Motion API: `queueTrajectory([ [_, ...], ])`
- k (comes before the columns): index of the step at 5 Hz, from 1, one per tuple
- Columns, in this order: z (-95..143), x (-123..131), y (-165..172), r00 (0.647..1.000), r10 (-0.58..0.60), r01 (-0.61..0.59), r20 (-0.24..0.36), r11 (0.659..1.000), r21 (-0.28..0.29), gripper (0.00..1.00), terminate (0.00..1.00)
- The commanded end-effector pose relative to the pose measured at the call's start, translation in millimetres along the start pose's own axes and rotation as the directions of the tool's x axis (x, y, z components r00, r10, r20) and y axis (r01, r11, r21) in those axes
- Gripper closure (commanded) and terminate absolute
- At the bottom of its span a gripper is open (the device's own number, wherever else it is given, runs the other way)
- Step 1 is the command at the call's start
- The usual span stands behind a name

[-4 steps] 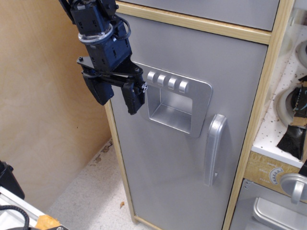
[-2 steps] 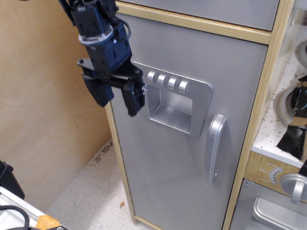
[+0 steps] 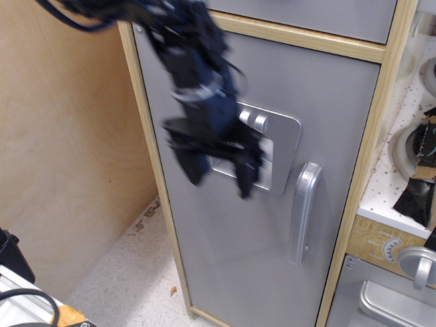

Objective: Open fridge

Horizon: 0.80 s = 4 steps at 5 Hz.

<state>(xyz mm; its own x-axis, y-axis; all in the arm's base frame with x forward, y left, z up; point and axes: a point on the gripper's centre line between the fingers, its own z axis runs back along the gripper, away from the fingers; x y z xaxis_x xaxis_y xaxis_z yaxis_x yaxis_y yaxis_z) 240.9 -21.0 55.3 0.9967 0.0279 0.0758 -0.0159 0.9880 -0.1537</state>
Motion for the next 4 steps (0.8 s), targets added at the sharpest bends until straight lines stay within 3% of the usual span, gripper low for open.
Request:
queueTrajectory([
  [1,-20.7,25.0,-22.0,0.993,-0.044,0.042,0.111,0.999,0.015,0.00,0.00],
  [4,-38.0,60.0,-32.6,0.985,-0.029,0.032,0.170,0.999,-0.012,0.00,0.00],
])
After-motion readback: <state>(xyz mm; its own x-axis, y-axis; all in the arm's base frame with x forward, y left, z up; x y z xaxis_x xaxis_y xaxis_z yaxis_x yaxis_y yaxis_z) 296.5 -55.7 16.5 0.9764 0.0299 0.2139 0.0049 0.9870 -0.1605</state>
